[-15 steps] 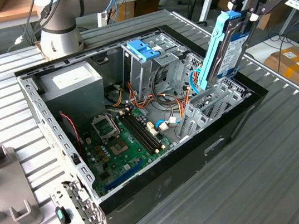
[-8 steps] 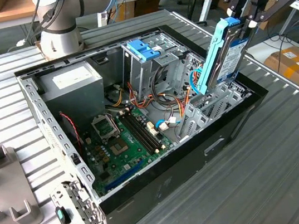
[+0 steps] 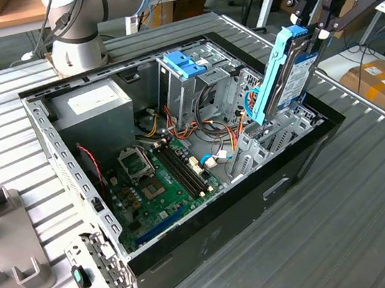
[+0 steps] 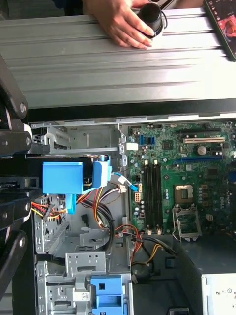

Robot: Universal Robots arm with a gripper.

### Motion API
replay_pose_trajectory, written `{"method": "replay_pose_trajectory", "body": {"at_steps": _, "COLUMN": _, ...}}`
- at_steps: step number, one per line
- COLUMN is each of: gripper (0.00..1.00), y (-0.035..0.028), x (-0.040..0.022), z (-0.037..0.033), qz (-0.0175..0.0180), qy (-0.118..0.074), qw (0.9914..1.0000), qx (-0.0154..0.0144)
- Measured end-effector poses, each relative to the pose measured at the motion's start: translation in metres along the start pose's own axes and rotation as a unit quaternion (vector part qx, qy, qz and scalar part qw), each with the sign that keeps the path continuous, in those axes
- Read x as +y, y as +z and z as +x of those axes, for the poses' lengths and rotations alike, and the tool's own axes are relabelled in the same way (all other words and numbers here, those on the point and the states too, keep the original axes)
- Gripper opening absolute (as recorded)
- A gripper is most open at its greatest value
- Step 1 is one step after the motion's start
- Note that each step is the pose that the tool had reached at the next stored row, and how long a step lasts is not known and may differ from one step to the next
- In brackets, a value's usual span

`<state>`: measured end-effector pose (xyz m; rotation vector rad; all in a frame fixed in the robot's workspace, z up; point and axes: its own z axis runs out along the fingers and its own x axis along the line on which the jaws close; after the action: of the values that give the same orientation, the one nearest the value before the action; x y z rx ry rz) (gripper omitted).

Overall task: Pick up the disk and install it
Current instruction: 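Insert the disk into the insertion slot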

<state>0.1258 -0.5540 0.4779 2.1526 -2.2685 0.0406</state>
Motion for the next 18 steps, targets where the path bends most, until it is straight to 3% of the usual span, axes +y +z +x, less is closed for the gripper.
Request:
{"method": "replay_pose_trajectory", "body": {"at_steps": 12, "gripper": 0.35, "y": 0.0007, "x": 0.0002, "z": 0.0001, "qz": 0.0000, "qy": 0.000, "qw": 1.00000, "qx": -0.0001}}
{"method": "replay_pose_trajectory", "body": {"at_steps": 18, "gripper": 0.35, "y": 0.0056, "x": 0.0008, "z": 0.0001, "qz": 0.0001, "qy": 0.000, "qw": 1.00000, "qx": -0.0001}}
